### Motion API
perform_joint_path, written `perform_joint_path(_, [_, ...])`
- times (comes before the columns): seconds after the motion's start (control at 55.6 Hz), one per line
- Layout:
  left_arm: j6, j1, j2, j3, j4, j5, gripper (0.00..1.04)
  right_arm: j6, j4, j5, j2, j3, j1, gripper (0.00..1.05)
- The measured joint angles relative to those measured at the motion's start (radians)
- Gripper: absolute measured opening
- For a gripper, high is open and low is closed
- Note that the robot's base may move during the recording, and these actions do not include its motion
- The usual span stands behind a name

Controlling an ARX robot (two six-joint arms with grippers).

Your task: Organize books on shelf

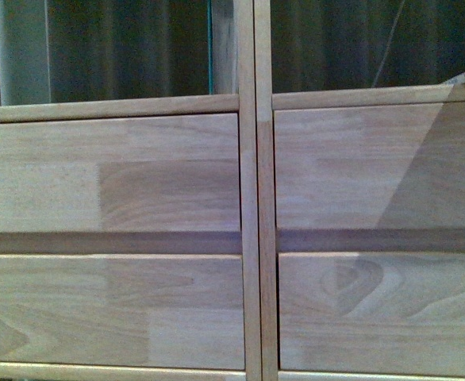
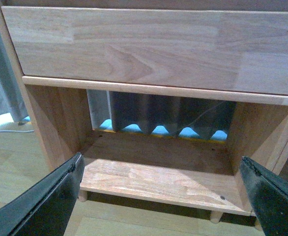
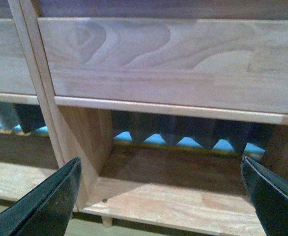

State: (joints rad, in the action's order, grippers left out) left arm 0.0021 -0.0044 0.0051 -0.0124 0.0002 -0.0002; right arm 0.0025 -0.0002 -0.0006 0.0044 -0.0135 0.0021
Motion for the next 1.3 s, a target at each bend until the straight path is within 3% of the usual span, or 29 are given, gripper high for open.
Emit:
perform_joint_path(1.044, [0.0, 0.0, 0.0, 0.0, 0.0, 0.0, 0.97, -0.01, 0.009, 0.027, 0.007, 0.0, 0.006, 0.98])
perform_joint_path(1.098, [0.0, 0.0, 0.0, 0.0, 0.0, 0.0, 0.97, -0.042, 0.199, 0.446, 0.14, -0.005, 0.123, 0.98])
perform_joint_path(1.17, [0.0, 0.0, 0.0, 0.0, 0.0, 0.0, 0.97, 0.026, 0.133, 0.79, 0.286, -0.051, 0.179, 0.98])
perform_joint_path(1.242, [0.0, 0.0, 0.0, 0.0, 0.0, 0.0, 0.97, 0.183, -0.06, 1.057, 0.433, -0.109, 0.136, 0.98])
perform_joint_path(1.296, [0.0, 0.0, 0.0, 0.0, 0.0, 0.001, 0.97, 0.357, -0.181, 1.052, 0.536, -0.157, 0.051, 0.98])
